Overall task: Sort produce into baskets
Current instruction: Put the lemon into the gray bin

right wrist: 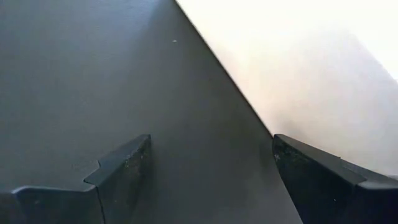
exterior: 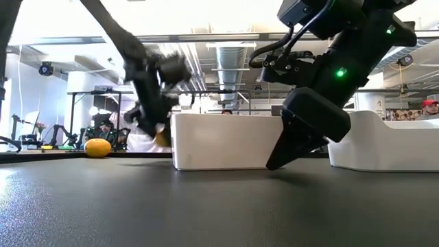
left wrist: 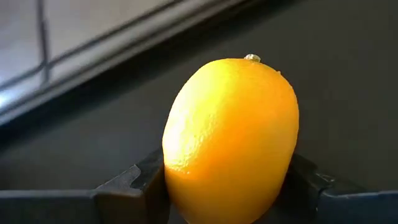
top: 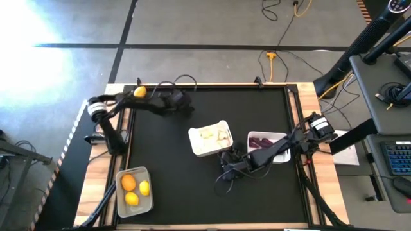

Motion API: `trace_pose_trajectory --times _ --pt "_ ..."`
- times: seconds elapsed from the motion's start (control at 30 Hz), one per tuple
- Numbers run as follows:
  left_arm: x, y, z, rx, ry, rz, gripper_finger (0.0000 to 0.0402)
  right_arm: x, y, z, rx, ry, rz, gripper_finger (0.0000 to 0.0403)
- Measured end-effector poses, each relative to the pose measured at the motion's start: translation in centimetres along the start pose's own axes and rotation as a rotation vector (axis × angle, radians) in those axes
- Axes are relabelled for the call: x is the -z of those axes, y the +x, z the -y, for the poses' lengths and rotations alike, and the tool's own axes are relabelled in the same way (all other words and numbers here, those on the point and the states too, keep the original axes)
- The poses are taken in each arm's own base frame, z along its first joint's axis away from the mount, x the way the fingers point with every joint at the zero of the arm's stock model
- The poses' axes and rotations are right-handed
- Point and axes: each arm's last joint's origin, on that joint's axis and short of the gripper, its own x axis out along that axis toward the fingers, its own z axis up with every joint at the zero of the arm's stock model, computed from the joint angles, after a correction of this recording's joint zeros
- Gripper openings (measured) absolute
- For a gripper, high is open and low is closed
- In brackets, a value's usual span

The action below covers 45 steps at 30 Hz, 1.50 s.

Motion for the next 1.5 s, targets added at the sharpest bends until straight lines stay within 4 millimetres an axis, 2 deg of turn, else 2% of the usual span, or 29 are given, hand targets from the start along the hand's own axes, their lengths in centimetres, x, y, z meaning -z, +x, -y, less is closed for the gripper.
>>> trace_pose_trajectory --times 0.17,0.33,0.43,0.5,0.57,0.7,0.87,1.0,1.13,1.37,1.5 --pt "0.3 -6.8 3.0 0.161 0.066 0.156 0.0189 -0.1 -0.9 0.0 -0.007 -0.010 -0.001 0.0327" --pt "2.3 -13.4 4.6 0.288 0.182 0.270 0.0189 -0.3 -1.8 0.4 -0.003 -0.018 -0.008 0.0327" --pt "5.0 -17.1 5.4 0.394 0.339 0.286 0.0189 -0.5 -2.1 0.5 -0.009 -0.011 0.002 0.0327" --pt "7.8 -19.4 5.9 0.477 0.461 0.270 0.0189 -0.7 -2.2 0.5 -0.014 -0.028 0.015 0.0327" --pt "10.5 -21.7 6.3 0.560 0.507 0.253 0.0190 -0.8 -2.2 0.4 -0.021 -0.076 0.029 0.0327" --pt "14.4 -26.2 5.9 0.704 0.412 0.167 0.0191 -1.7 -2.2 0.2 -0.045 -0.178 0.104 0.0327" --pt "17.4 -31.3 5.3 0.834 0.302 0.021 0.0191 -3.3 -2.2 0.1 -0.129 -0.309 0.200 0.0327" --pt "18.6 -33.9 4.6 0.819 0.284 -0.173 0.0192 -4.2 -2.4 -0.3 -0.234 -0.348 0.254 0.0327" --pt "19.7 -35.0 3.5 0.635 0.286 -0.354 0.0193 -4.1 -2.5 -0.6 -0.339 -0.377 0.244 0.0327" --pt "21.9 -35.6 2.3 0.298 0.341 -0.681 0.0193 -3.6 -1.8 -0.9 -0.383 -0.339 0.205 0.0327" --pt "22.7 -35.2 1.8 0.193 0.364 -0.745 0.0193 -3.1 -1.5 -1.6 -0.394 -0.288 0.192 0.0327"
